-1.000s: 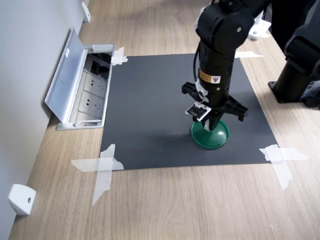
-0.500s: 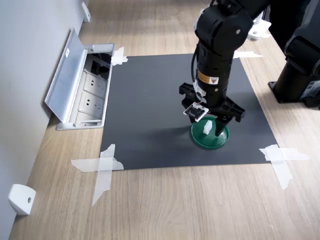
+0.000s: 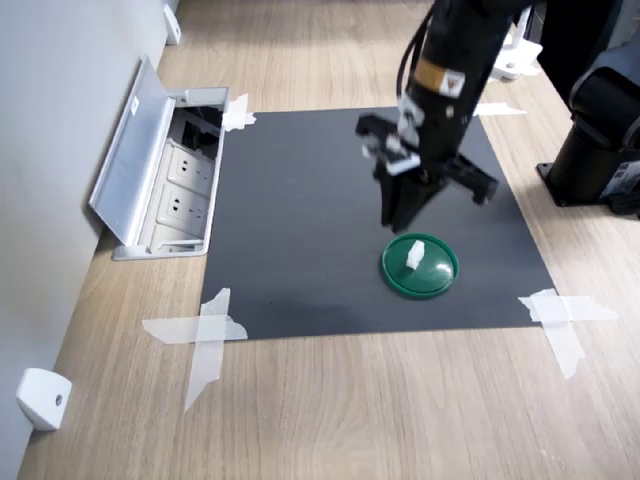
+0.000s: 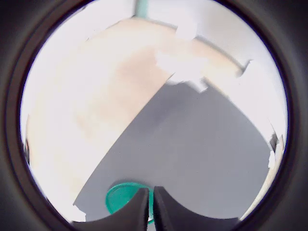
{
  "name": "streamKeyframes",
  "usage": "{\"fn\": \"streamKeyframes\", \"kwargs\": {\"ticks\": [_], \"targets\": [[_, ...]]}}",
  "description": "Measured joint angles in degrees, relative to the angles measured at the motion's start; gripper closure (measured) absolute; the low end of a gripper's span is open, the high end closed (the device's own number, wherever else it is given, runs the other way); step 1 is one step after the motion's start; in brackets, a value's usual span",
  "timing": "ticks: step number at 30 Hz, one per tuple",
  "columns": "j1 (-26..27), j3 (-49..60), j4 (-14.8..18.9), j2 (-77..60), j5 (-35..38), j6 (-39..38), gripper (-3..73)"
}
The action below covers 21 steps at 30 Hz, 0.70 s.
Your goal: Grasp a white terminal and put it on the green lid.
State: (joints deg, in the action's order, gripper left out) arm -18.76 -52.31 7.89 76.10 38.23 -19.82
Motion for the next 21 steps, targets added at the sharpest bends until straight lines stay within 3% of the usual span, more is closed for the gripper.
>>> {"fn": "streamKeyframes", "kwargs": {"ticks": [6, 10, 21], "targets": [[7.4, 5.9, -5.3, -11.5, -12.5, 0.8, 70.0], [12.4, 12.9, -6.7, -20.9, -19.0, 0.8, 70.0], [17.5, 34.4, -6.6, -50.4, -20.8, 0.8, 70.0]]}}
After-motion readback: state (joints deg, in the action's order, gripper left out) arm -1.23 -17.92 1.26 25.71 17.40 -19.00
